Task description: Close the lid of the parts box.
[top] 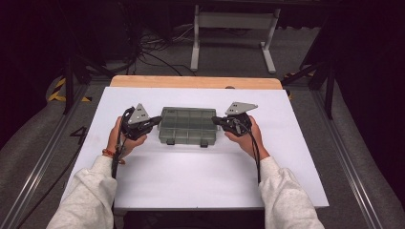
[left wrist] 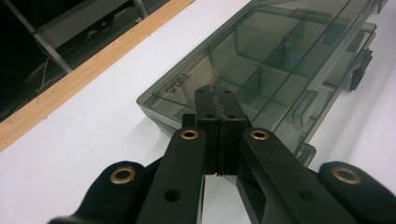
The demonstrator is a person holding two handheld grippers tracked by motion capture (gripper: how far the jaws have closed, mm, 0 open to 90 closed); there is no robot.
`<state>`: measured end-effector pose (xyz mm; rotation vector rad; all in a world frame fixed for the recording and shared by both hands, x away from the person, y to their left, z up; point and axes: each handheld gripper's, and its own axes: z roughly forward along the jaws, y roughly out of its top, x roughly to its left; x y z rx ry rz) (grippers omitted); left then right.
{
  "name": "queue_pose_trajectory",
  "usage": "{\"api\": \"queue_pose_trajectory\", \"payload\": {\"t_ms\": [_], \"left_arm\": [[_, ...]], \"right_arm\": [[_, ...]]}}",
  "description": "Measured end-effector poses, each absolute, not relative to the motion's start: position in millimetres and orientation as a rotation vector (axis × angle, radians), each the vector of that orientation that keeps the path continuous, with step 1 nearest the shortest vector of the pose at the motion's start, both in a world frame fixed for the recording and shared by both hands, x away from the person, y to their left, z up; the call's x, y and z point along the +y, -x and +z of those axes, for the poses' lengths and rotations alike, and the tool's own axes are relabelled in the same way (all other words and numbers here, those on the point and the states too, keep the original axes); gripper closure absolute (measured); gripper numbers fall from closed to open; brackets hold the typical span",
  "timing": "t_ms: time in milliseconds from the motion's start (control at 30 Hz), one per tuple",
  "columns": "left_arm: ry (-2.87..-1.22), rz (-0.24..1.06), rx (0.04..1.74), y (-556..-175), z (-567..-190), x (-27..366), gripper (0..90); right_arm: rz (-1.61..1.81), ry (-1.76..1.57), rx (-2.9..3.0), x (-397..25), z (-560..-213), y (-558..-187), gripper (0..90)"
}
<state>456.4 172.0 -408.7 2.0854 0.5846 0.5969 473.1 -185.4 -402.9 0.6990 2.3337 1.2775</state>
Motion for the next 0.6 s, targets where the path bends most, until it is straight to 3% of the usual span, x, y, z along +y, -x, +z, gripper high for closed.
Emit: {"api": "queue_pose_trajectory", "payload": {"t_ms": [600], "left_arm": [[-2.120, 0.571, 0.565, -443, -422, 167, 90.0]], "right_arm": [[1.236, -0.662, 2.367, -181, -415, -458, 90.0]]}}
